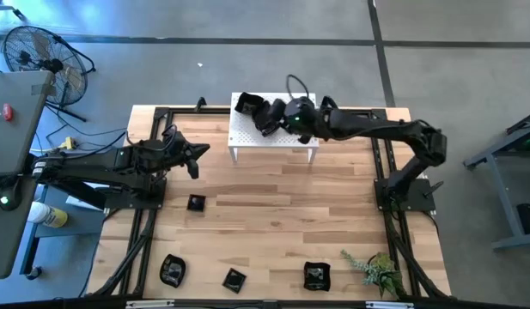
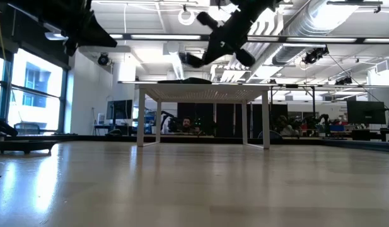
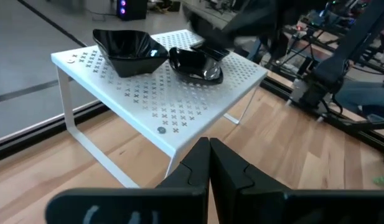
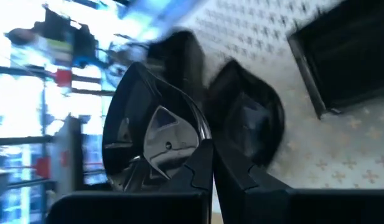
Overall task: Pick & Place Mini shaped plates
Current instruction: Stack the black leaf shaped plate on top of the black leaf shaped plate on the shelf, then stack the black square plate on top of the black square plates on the shelf
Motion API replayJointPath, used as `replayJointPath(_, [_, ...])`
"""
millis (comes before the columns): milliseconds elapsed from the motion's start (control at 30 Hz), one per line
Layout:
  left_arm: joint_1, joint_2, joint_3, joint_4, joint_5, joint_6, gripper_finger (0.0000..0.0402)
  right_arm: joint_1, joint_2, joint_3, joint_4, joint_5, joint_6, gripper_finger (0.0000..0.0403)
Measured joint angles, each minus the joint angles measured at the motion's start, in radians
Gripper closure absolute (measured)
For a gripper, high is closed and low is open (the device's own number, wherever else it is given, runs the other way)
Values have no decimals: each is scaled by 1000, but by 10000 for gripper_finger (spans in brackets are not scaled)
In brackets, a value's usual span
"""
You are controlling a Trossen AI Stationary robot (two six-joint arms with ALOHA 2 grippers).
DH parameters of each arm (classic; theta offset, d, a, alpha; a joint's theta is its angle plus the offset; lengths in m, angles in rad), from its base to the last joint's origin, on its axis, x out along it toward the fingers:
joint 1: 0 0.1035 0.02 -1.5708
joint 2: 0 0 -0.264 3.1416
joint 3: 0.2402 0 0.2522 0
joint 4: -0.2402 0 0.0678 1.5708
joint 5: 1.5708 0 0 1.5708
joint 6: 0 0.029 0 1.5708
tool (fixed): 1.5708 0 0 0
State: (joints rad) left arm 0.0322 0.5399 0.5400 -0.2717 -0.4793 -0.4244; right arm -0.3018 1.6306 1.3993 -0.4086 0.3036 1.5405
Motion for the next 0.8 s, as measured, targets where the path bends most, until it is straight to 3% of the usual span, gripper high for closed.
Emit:
replayJointPath(167, [0, 0, 0, 18, 0, 0, 401, 1, 58, 51, -81, 18, 30, 402])
replayJointPath(433, [0, 0, 0, 22, 3, 0, 401, -18, 50, 63, -202, 20, 31, 399])
replayJointPath(800, [0, 0, 0, 16, -1, 0, 402, -32, 50, 63, -177, -46, -35, 331])
